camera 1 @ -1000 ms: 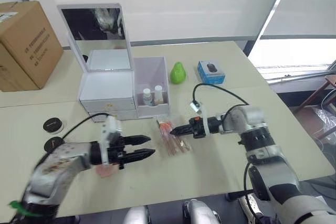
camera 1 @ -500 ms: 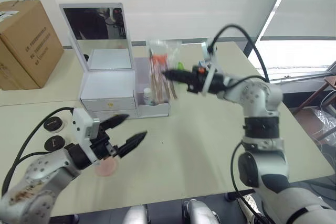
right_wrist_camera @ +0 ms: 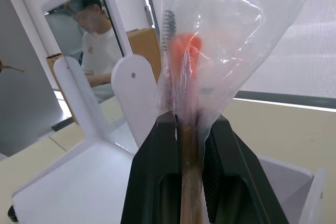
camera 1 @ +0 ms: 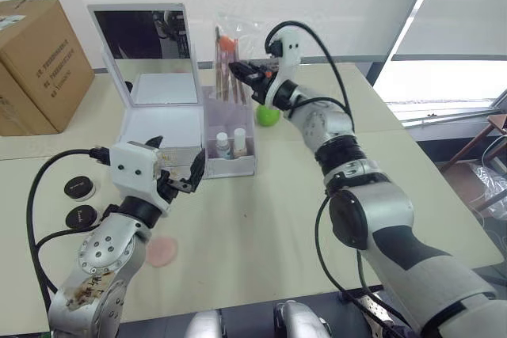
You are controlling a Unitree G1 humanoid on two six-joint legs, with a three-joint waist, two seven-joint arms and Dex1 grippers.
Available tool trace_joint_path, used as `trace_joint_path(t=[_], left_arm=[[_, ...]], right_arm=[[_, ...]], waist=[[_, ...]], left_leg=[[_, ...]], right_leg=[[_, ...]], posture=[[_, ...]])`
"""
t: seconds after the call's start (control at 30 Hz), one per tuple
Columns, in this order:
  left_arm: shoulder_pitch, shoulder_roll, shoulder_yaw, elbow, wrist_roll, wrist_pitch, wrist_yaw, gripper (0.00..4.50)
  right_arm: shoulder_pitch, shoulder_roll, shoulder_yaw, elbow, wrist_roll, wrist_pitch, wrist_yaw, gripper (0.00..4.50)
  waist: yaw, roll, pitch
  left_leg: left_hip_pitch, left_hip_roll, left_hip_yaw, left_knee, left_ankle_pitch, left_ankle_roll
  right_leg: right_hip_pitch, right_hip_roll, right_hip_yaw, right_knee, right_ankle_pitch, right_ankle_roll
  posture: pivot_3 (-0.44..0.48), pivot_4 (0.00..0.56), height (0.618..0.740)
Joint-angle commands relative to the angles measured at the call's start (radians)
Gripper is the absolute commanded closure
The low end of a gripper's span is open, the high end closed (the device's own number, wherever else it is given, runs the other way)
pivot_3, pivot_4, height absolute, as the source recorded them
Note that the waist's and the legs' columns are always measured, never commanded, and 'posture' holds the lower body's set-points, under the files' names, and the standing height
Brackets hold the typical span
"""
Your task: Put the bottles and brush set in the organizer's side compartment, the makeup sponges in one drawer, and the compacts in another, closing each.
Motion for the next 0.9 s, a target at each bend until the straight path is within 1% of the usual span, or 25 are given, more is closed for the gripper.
trace_joint_path(t=[0.03,0.23,0.4,0.6,0.67,0.7,0.77,0.9], left_arm=[[-0.012,0.0,-0.012,-0.008,0.021,-0.012,-0.006,0.03],[-0.02,-0.006,-0.003,-0.003,0.024,-0.018,-0.022,0.03],[-0.023,-0.009,-0.005,0.004,0.024,-0.023,-0.04,0.03],[-0.039,-0.018,-0.022,0.001,0.035,-0.009,-0.034,0.03],[-0.047,-0.021,-0.032,-0.005,0.036,0.001,-0.029,0.0],[-0.052,-0.023,-0.033,-0.007,0.034,0.005,-0.026,0.0],[-0.064,-0.024,-0.032,-0.009,0.032,0.016,-0.024,0.0],[-0.082,-0.023,-0.033,-0.017,0.027,0.039,-0.019,0.0]], right_arm=[[-0.047,0.007,-0.001,0.079,-0.047,-0.092,-0.03,4.3],[-0.049,0.03,-0.017,0.147,-0.088,-0.109,-0.079,4.3],[-0.057,0.046,-0.016,0.175,-0.128,-0.119,-0.131,4.3],[-0.084,0.055,-0.032,0.19,-0.151,-0.104,-0.182,4.3],[-0.098,0.054,-0.04,0.192,-0.152,-0.1,-0.198,3.57],[-0.104,0.054,-0.045,0.192,-0.151,-0.098,-0.205,3.31],[-0.113,0.054,-0.053,0.194,-0.151,-0.098,-0.212,2.64],[-0.119,0.058,-0.067,0.19,-0.146,-0.093,-0.183,1.29]], waist=[[0.001,0.0,0.0],[0.0,0.0,0.001],[-0.003,0.0,0.001],[-0.002,0.0,0.001],[-0.003,0.0,0.001],[-0.003,0.0,0.001],[-0.002,0.0,0.001],[-0.003,0.0,0.001]], left_leg=[[0.0,0.0,0.0,0.0,0.0,0.0],[0.0,0.0,0.0,0.0,0.0,0.0],[0.0,0.0,0.0,0.0,0.0,0.0],[0.0,0.0,-0.001,0.0,0.0,0.0],[0.0,0.0,-0.001,0.0,0.0,0.0],[0.0,0.0,-0.001,0.0,0.0,0.0],[0.0,0.0,-0.001,0.0,0.0,0.0],[0.0,0.0,-0.001,0.0,0.0,0.0]], right_leg=[[0.0,0.0,0.0,0.0,0.0,0.0],[0.0,0.0,0.0,0.0,0.0,0.0],[0.0,0.0,0.0,0.0,0.0,0.0],[0.0,0.0,0.0,0.0,0.0,0.0],[0.0,0.0,0.0,0.0,0.0,0.0],[0.0,0.0,0.0,0.0,0.0,0.0],[0.0,0.0,-0.001,0.0,0.0,0.0],[0.001,0.0,-0.001,0.0,0.0,0.0]], posture=[[0.0,0.15,0.74],[0.0,0.15,0.74],[0.0,0.15,0.74],[0.0,0.15,0.74],[0.0,0.15,0.74],[0.0,0.15,0.74],[0.0,0.15,0.74],[0.0,0.15,0.74]])
